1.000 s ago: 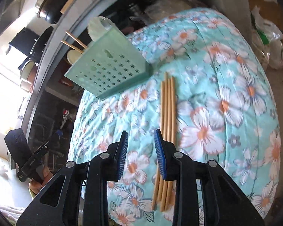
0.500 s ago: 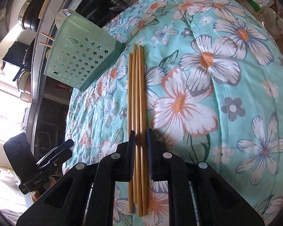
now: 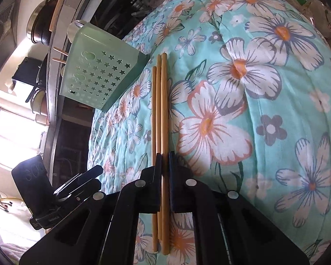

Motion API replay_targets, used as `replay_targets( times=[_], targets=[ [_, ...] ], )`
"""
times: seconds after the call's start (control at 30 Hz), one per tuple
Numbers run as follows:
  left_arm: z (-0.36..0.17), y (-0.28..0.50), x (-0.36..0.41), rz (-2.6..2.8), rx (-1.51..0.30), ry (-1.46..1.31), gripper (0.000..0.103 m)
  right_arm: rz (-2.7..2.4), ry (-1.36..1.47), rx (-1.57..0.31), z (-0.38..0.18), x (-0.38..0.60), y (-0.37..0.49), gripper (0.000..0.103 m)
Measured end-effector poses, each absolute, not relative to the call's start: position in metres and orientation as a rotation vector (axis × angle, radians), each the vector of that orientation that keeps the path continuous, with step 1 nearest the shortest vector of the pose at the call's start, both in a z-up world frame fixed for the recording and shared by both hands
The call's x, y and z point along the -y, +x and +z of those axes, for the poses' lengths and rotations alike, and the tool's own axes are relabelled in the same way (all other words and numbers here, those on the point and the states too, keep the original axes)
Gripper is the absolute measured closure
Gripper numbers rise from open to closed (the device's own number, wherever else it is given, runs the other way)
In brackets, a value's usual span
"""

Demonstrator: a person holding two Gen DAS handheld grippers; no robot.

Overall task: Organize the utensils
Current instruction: 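Close the left tool on a chopstick while the right tool closes on another chopstick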

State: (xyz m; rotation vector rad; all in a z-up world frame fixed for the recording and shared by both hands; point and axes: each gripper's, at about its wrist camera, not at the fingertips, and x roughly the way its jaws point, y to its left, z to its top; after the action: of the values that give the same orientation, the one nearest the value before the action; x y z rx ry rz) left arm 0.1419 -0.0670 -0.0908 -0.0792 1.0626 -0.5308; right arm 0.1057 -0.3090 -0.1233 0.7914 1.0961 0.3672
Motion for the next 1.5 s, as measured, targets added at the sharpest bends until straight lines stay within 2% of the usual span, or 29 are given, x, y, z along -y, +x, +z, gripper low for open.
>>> replay_targets(
  times=[0.27,0.6,0.9,1.5],
  targets=[
    [-0.094,0.151,0.091,-0.604,-1.079,-0.103,0.042,0.336,0.801,-1.072,-0.119,0.318,0.098,0.097],
    [-0.113,0.18,0.138,-0.761,-1.163,-0.245,0.073,0.317,0.804,-1.074,-0.126,0.325,0.091,0.097],
    [-0.136,0.199,0.155,-0.761,-1.244,-0.323,0.092,0.326,0.815,-1.07,-0.128,0.328,0.09,0.097],
    [-0.134,0.188,0.116,-0.743,-1.239,-0.449,0.097,0.319,0.8,-1.085,-0.127,0.329,0.09,0.097]
  ],
)
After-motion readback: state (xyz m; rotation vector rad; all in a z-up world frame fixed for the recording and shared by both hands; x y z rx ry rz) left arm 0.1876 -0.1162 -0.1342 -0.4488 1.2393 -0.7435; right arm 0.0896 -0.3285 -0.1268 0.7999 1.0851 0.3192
